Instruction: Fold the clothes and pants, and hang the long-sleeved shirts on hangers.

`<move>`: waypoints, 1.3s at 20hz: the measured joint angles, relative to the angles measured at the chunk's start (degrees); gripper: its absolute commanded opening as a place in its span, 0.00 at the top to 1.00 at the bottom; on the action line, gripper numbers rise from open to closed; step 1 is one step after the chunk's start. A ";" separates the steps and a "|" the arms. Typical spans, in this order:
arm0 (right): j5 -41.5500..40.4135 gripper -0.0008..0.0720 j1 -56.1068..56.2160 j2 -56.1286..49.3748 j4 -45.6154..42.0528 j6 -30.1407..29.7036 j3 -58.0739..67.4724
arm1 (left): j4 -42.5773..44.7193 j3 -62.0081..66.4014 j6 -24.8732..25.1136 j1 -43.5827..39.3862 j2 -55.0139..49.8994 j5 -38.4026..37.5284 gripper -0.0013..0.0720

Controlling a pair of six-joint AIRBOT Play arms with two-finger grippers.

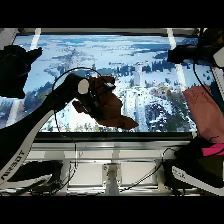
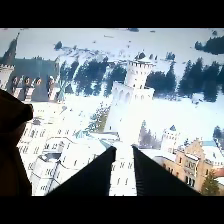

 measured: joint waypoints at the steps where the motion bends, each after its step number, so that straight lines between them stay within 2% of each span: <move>1: -0.50 0.60 0.00 -1.09 0.09 -0.24 0.00 | 0.26 -0.02 -0.17 0.42 0.55 0.68 0.27; 3: -1.42 0.59 0.00 -3.39 0.98 -1.42 0.00 | 0.74 -0.02 -0.44 1.73 2.03 3.34 0.27; 5: -1.81 0.55 0.00 -5.95 2.91 -3.15 0.00 | 1.11 -0.02 -1.22 3.63 3.87 6.29 0.34; 9: -2.12 0.51 0.13 -12.55 13.81 -9.11 0.00 | 1.49 -0.02 -2.60 9.22 8.87 10.93 0.35; 11: -1.81 0.37 0.96 -16.37 19.61 -12.13 0.00 | 1.51 -0.02 -2.99 12.35 11.56 12.83 0.35; 17: -3.54 0.37 7.82 -27.52 26.95 -16.46 0.07 | 1.53 -0.02 -3.30 18.60 15.67 15.10 0.35; 26: -14.93 0.38 14.91 -35.43 29.16 -15.82 3.52 | 1.55 -0.02 -3.43 20.09 16.33 15.82 0.35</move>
